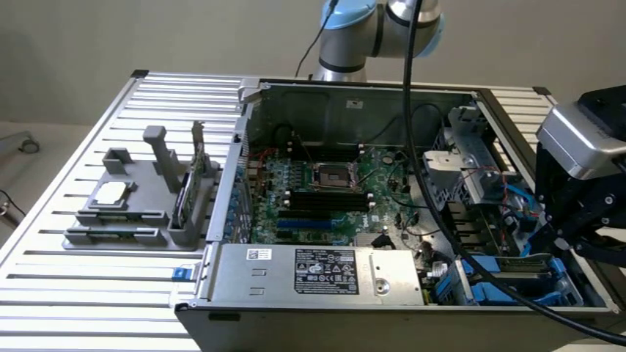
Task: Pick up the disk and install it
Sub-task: 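Insert the disk into the insertion slot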
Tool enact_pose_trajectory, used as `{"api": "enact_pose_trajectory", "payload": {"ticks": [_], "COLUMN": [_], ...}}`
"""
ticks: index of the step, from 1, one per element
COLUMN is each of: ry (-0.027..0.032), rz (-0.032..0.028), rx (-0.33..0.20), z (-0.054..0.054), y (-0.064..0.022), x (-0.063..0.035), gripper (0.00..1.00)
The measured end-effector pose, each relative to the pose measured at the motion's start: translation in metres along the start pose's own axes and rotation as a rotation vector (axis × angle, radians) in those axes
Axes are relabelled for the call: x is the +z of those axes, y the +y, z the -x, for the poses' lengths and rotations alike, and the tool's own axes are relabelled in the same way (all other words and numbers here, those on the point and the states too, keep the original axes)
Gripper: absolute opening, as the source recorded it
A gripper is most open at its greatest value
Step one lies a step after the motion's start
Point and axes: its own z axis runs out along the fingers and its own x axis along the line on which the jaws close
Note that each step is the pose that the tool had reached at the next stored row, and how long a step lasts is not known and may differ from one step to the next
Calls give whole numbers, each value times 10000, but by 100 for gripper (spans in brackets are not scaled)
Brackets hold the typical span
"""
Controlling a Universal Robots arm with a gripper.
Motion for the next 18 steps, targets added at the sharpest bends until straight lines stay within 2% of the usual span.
{"api": "enact_pose_trajectory", "payload": {"ticks": [12, 18], "ry": [7, 62], "rz": [0, -57], "rx": [28, 1086], "z": [0, 0], "y": [0, 0], "x": [0, 1], "gripper": [11, 11]}}
